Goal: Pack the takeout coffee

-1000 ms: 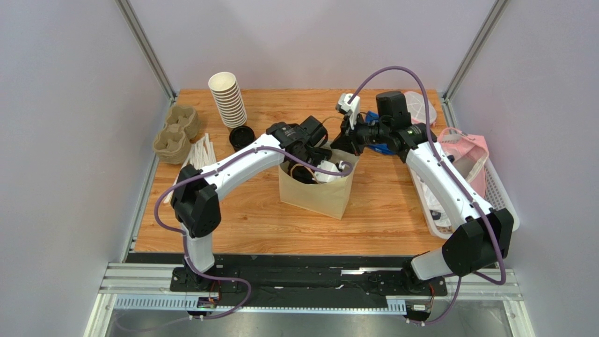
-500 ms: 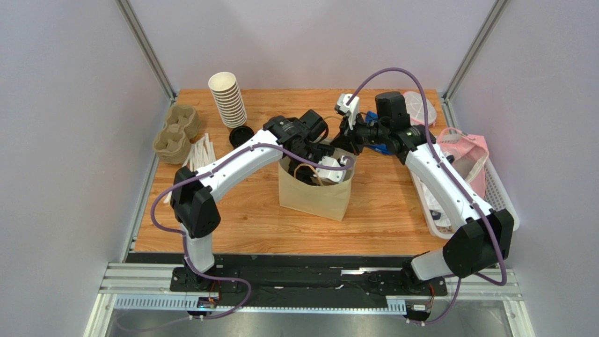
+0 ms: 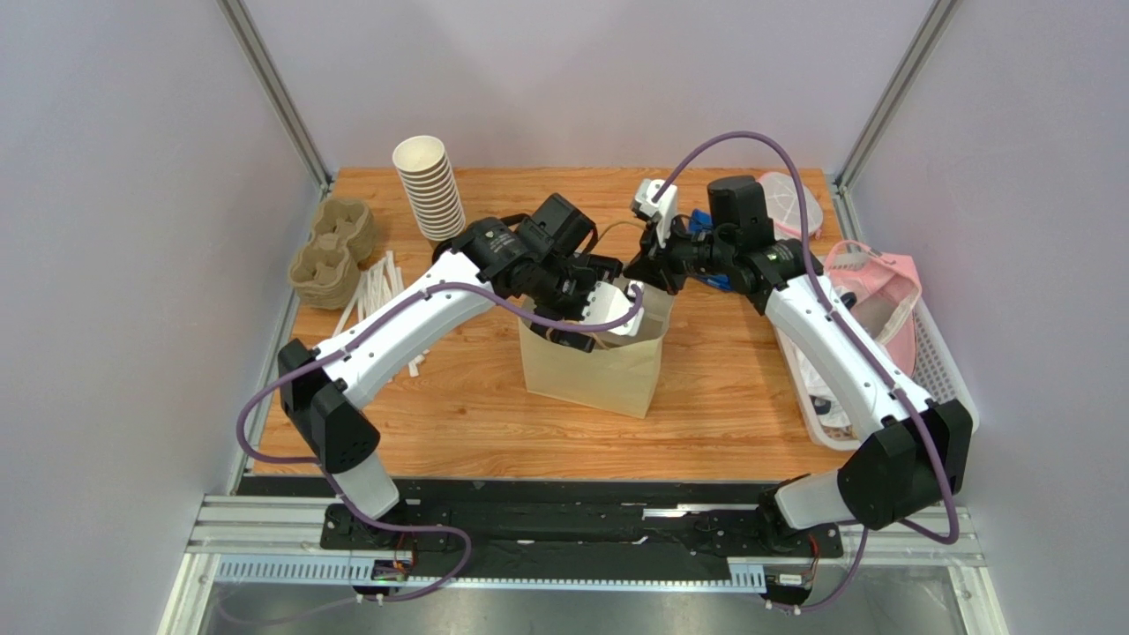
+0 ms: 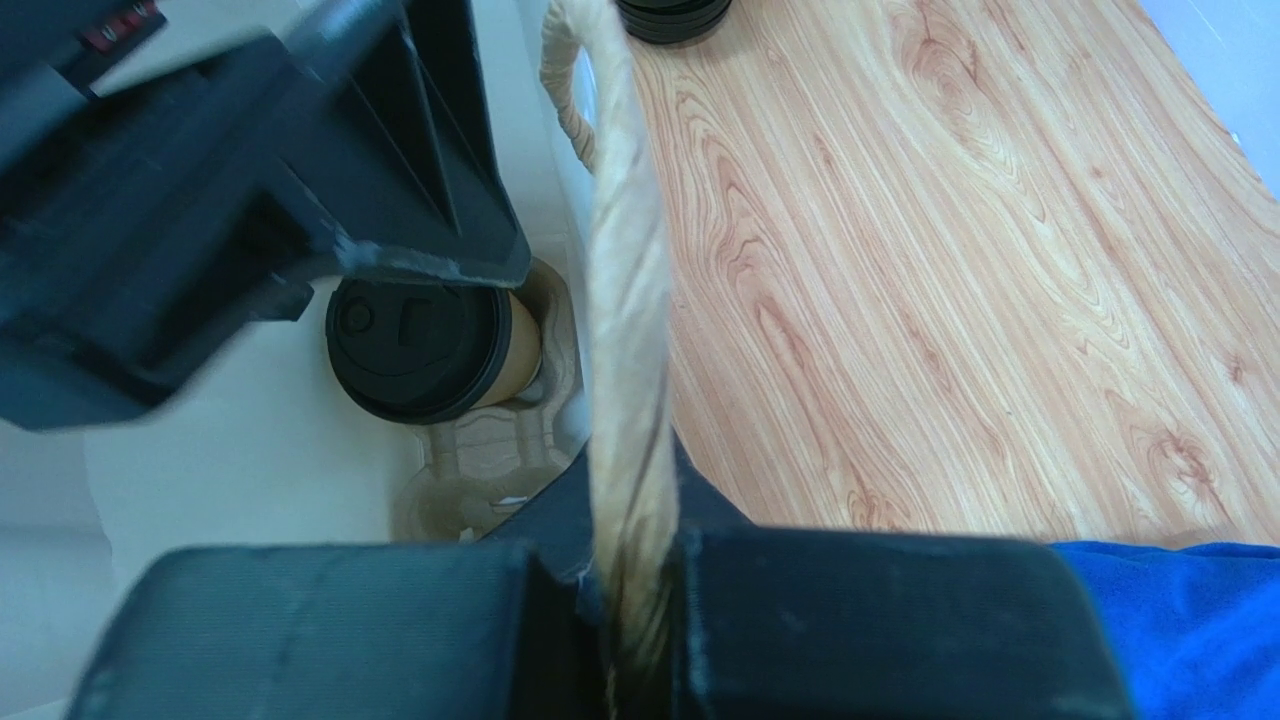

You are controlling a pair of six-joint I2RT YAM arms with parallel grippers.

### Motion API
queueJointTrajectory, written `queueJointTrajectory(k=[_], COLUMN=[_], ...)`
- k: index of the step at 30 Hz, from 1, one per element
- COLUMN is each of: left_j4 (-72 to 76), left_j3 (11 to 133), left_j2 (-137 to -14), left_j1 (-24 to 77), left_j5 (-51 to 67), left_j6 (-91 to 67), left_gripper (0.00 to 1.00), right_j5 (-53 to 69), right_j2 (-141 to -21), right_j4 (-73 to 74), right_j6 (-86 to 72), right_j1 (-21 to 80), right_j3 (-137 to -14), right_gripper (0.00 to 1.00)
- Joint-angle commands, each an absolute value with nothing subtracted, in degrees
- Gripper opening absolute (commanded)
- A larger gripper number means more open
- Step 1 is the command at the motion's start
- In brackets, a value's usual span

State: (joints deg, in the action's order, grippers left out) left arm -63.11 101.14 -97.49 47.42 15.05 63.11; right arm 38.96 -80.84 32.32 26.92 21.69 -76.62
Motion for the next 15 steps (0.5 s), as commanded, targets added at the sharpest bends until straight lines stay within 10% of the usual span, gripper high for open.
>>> queueJointTrajectory(k=[1,15], left_j4=[-58.28,-44.39], left_j3=[99.23,97.29], left_j2=[-92.99,-86.84], left_j1=[47.64,46.14], left_j5=[17.49,12.66], left_j6=[61.35,47.82], left_gripper=[0.87,0.8], right_j5=[37.53,39.29], right_j2=[-78.75,-76.12], right_j4=[31.47,30.85], right_j6=[28.65,31.46], right_j1=[21.97,22.67], right_j3=[-75.67,-74.36], right_gripper=[0.0,0.0])
